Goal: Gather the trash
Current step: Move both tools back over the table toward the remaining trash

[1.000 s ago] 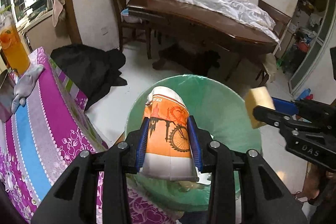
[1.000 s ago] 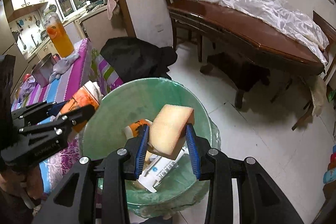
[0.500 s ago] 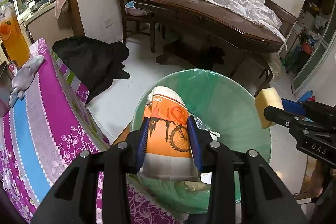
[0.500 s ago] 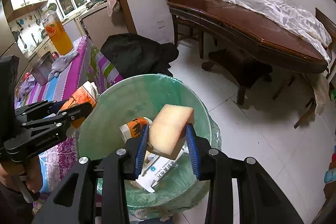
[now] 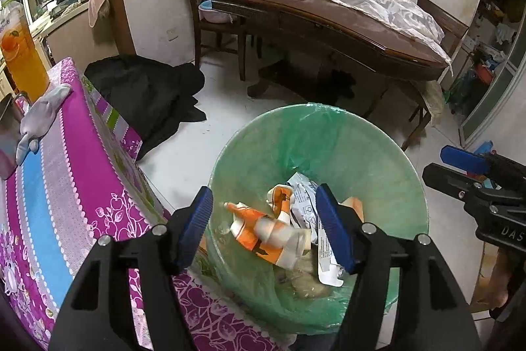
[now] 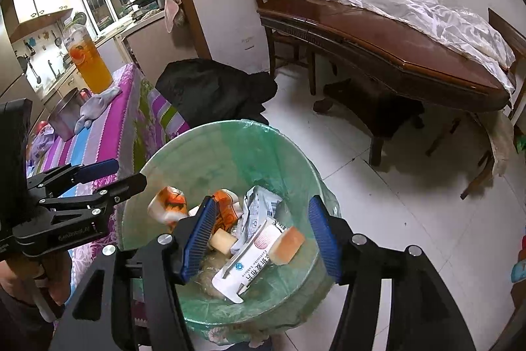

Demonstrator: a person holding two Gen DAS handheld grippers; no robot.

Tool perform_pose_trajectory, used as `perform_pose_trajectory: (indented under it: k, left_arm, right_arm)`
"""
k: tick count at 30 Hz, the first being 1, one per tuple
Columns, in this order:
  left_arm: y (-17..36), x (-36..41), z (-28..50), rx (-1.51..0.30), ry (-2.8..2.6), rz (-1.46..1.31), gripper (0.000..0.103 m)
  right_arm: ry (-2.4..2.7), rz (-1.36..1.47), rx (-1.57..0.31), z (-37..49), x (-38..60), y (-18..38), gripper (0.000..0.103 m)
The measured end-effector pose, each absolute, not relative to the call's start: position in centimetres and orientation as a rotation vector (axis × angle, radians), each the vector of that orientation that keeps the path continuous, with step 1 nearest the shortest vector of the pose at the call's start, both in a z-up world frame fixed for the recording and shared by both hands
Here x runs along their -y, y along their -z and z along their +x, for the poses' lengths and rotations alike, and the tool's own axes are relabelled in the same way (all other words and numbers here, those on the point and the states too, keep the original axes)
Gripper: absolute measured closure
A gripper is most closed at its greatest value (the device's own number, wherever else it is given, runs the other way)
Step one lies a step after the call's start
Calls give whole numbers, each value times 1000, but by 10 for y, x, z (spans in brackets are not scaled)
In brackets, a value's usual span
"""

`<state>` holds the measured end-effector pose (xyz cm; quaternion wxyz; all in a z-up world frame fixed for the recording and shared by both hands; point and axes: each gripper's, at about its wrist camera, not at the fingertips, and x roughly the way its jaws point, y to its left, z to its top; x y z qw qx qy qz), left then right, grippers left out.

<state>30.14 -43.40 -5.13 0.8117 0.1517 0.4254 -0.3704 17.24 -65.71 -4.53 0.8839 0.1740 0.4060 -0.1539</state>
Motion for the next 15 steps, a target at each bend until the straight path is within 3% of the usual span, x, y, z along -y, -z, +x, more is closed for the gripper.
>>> perform_pose_trajectory:
  k: [15]
  left_arm:
    - [51, 435, 300, -909, 789, 320, 41]
  right_arm:
    - [318, 363, -845, 171, 657, 45, 43]
